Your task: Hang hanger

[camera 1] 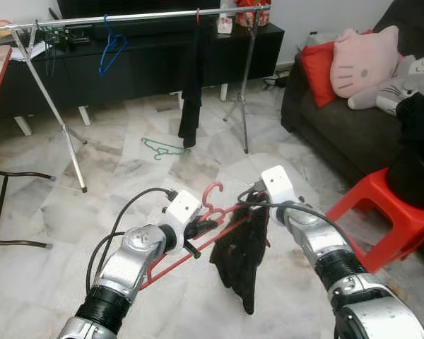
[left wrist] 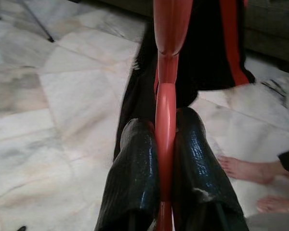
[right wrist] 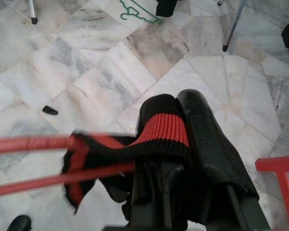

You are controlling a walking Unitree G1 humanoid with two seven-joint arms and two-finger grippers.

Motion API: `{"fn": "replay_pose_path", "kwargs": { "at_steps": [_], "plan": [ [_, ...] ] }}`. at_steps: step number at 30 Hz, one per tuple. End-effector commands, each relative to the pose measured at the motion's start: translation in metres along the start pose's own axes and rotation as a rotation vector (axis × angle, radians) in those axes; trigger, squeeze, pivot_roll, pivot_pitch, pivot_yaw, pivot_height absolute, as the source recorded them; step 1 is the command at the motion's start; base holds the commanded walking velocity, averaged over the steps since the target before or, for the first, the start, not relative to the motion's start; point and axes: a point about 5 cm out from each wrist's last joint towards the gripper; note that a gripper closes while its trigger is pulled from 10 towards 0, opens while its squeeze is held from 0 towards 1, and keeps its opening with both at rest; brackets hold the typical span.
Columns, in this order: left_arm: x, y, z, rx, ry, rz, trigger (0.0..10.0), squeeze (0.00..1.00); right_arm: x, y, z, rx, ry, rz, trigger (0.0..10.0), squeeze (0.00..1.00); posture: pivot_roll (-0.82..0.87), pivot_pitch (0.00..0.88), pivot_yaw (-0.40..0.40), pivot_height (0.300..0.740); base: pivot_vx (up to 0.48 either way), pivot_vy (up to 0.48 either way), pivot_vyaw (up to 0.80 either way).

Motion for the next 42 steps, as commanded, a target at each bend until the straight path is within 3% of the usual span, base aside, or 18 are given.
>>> {"fn": "replay_pose_path", "kwargs": {
  "at_steps": [1,8,15,20,24,28,33,37,42],
  "plan": [
    [-0.004,0.006,0.0,-0.028,-0.03,0.011,10.0,0.0,-0.005,0.007,-0.002,-0.029,-0.008,-0.013,10.0,0.0,-0.04,0.026,-0.075,0.74,0.0,0.0,0.0],
    [-0.001,0.007,0.002,-0.027,0.003,-0.003,10.0,0.0,-0.005,0.021,-0.004,-0.069,0.013,-0.019,10.0,0.0,-0.05,0.026,-0.073,0.74,0.0,0.0,0.0],
    [0.014,0.008,0.009,-0.003,0.179,-0.008,10.0,0.0,-0.008,0.03,-0.015,-0.114,0.036,0.009,10.0,0.0,-0.05,0.026,-0.07,0.74,0.0,0.0,0.0],
    [0.006,0.013,0.012,-0.046,0.103,-0.039,10.0,0.0,-0.003,0.027,-0.022,-0.122,0.1,0.03,10.0,0.0,-0.06,0.025,-0.069,0.74,0.0,0.0,0.0],
    [-0.004,0.016,0.01,-0.064,-0.012,-0.033,10.0,0.0,-0.006,0.022,-0.028,-0.111,0.128,-0.084,10.0,0.0,-0.06,0.023,-0.067,0.74,0.0,0.0,0.0],
    [-0.007,0.015,0.008,-0.067,-0.065,-0.038,10.0,0.0,-0.013,0.025,-0.03,-0.113,0.116,-0.132,10.0,0.0,-0.06,0.018,-0.065,0.74,0.0,0.0,0.0],
    [-0.007,0.016,0.009,-0.069,-0.067,-0.028,10.0,0.0,-0.013,0.033,-0.032,-0.123,0.155,-0.187,10.0,0.0,-0.06,0.012,-0.064,0.74,0.0,0.0,0.0],
    [-0.006,0.019,0.01,-0.074,-0.068,-0.029,10.0,0.0,0.0,0.047,-0.039,-0.185,0.28,-0.24,10.0,0.0,-0.07,0.012,-0.062,0.74,0.0,0.0,0.0],
    [-0.002,0.015,0.012,-0.042,-0.027,-0.015,10.0,0.0,0.003,0.055,-0.043,-0.191,0.289,-0.234,10.0,0.0,-0.07,0.013,-0.061,0.74,0.0,0.0,0.0]
  ]
}}
Point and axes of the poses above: a point about 5 cm out from each wrist's last joint towards the gripper, its own z axis pointing out of the wrist towards the gripper, its own y axis along the axis of the wrist's last joint, x = y × z
